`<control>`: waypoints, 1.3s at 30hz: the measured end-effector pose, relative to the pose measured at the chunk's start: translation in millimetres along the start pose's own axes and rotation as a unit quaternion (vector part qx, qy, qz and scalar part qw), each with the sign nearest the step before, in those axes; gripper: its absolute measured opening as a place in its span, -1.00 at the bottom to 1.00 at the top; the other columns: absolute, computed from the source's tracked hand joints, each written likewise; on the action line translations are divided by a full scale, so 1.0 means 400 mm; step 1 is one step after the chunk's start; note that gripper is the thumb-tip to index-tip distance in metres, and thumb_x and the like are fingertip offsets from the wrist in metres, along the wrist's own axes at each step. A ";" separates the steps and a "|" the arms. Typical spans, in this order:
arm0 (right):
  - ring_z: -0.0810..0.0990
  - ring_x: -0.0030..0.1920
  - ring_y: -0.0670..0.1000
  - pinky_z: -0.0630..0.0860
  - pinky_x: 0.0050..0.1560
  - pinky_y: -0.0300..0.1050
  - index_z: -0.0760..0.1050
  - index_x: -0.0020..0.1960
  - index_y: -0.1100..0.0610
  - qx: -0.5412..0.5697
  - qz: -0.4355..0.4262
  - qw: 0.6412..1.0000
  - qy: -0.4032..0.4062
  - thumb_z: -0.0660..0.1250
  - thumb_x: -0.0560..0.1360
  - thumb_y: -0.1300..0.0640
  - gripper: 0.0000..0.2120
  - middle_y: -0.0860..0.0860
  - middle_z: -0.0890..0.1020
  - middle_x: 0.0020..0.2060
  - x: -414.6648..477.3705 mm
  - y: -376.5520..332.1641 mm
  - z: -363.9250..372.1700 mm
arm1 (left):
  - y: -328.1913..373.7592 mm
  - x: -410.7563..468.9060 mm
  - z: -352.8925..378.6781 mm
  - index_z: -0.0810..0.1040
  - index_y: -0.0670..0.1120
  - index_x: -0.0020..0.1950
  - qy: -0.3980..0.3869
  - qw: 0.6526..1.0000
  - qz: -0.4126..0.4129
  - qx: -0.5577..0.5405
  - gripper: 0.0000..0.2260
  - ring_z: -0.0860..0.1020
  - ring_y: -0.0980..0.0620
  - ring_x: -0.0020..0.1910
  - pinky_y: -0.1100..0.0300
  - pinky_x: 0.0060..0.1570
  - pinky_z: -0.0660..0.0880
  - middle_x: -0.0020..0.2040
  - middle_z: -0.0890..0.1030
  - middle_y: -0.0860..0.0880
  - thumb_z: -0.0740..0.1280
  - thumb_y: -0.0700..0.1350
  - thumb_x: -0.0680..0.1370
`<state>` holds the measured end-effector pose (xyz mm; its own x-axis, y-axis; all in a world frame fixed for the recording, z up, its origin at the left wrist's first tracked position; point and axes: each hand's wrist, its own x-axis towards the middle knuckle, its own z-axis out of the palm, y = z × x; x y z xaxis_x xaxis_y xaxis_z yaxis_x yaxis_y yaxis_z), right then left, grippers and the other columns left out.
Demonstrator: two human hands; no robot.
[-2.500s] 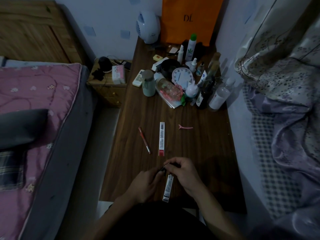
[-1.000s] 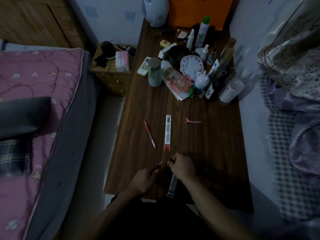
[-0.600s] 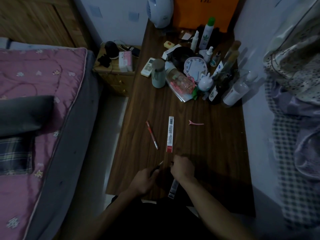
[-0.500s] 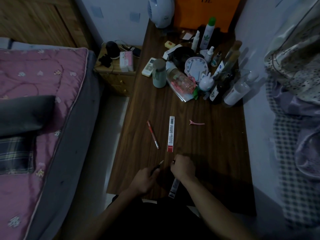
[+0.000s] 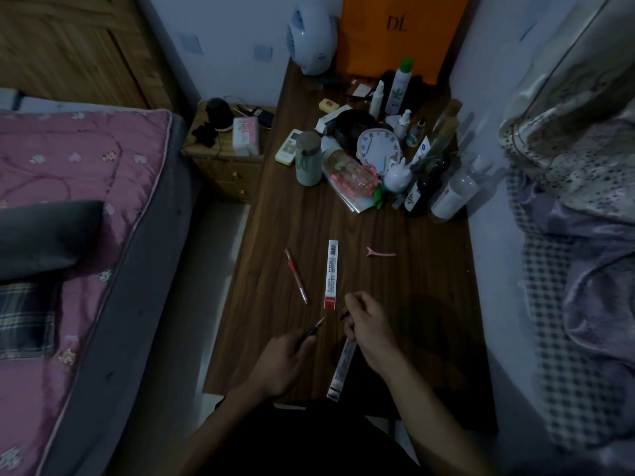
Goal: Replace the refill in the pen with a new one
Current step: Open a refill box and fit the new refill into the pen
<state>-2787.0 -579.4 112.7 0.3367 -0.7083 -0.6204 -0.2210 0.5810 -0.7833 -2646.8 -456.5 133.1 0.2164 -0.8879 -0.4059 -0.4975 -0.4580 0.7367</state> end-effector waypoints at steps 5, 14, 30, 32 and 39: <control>0.43 -0.48 -0.20 0.35 -0.50 -0.33 0.53 -0.18 -0.06 -0.033 -0.037 0.998 -0.045 0.23 0.63 0.01 -0.77 -0.15 0.53 -0.44 -0.034 -0.020 0.012 | 0.029 -0.004 -0.004 0.51 0.02 -0.15 0.010 0.999 0.025 0.020 -0.80 0.58 0.18 -0.28 0.18 -0.26 0.40 -0.30 0.59 0.11 0.20 0.01 0.63; 0.43 -0.47 -0.20 0.35 -0.49 -0.33 0.51 -0.13 -0.06 -0.077 -0.101 0.991 -0.054 0.25 0.62 0.01 -0.84 -0.13 0.52 -0.41 -0.057 -0.035 0.020 | 0.050 -0.007 -0.011 0.42 0.07 -0.23 0.010 0.998 0.056 0.022 -0.77 0.53 0.17 -0.35 0.18 -0.30 0.36 -0.37 0.51 0.12 0.19 0.02 0.63; 0.43 -0.47 -0.20 0.34 -0.50 -0.34 0.54 -0.15 -0.06 -0.070 -0.127 0.988 -0.046 0.26 0.61 0.04 -0.82 -0.13 0.53 -0.43 -0.083 -0.050 0.022 | 0.048 -0.003 -0.007 0.44 0.03 -0.24 0.012 0.997 0.072 0.018 -0.75 0.48 0.18 -0.42 0.35 -0.41 0.28 -0.43 0.46 0.12 0.19 0.01 0.63; 0.41 -0.50 -0.19 0.33 -0.52 -0.34 0.55 -0.16 -0.05 -0.078 -0.131 0.987 -0.050 0.27 0.61 0.05 -0.82 -0.13 0.52 -0.46 -0.081 -0.048 0.024 | 0.046 -0.002 -0.007 0.49 -0.08 -0.17 0.022 0.997 0.074 0.017 -0.75 0.51 0.12 -0.38 0.29 -0.37 0.29 -0.42 0.46 0.11 0.19 0.01 0.63; 0.51 -0.43 -0.20 0.40 -0.46 -0.35 0.62 -0.19 -0.05 -0.097 -0.116 0.988 -0.034 0.22 0.62 -0.06 -0.71 -0.11 0.60 -0.42 -0.074 -0.039 0.020 | 0.048 -0.002 -0.011 0.46 0.00 -0.18 0.013 0.997 0.068 0.020 -0.78 0.52 0.20 -0.35 0.31 -0.35 0.31 -0.39 0.47 0.15 0.19 0.01 0.63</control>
<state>-2786.1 -564.4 143.5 0.4589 -0.7804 -0.4248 -0.3004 0.3137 -0.9008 -2652.9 -464.9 150.1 0.1662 -0.9430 -0.2882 -0.5566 -0.3310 0.7620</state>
